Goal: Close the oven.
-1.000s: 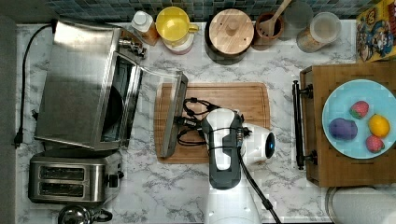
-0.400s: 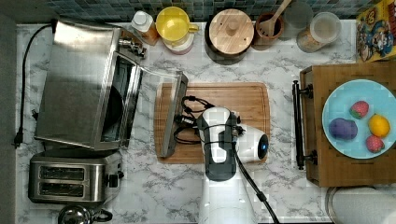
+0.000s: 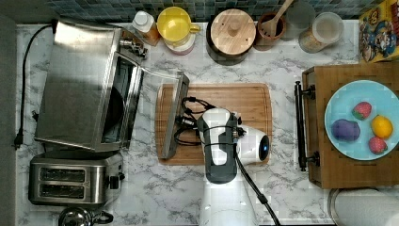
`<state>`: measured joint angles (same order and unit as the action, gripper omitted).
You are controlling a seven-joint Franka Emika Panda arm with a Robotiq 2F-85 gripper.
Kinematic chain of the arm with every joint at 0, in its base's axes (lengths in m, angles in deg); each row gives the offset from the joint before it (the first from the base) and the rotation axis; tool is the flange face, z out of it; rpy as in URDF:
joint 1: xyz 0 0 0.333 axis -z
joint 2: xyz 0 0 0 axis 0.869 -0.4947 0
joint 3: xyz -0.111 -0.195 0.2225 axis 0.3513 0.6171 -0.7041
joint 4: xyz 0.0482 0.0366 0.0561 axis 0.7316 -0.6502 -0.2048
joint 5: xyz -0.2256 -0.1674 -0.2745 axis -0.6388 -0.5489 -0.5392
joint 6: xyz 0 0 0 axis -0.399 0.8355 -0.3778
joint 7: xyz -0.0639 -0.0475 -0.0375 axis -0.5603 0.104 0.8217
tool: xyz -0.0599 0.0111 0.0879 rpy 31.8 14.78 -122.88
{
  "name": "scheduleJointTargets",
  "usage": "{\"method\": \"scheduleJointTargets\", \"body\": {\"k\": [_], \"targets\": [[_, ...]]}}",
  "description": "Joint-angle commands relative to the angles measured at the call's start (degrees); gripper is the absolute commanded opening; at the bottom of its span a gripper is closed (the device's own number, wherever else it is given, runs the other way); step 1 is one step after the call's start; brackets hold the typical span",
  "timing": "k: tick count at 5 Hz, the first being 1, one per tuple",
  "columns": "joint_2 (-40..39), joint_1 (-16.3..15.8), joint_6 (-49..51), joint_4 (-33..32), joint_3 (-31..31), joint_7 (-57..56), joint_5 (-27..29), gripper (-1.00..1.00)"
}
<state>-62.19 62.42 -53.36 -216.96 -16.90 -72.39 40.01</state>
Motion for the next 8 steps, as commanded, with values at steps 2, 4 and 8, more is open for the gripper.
{"method": "scheduleJointTargets", "body": {"k": [2, 4, 8], "targets": [[13.0, -5.9, 1.4, 11.0, -5.4, 8.0, -7.8, -1.0], [13.9, -9.3, -6.2, 14.4, -8.2, 26.4, -24.5, -1.0], [13.5, -8.5, -3.0, 24.4, -12.9, 63.4, -60.2, -1.0]]}}
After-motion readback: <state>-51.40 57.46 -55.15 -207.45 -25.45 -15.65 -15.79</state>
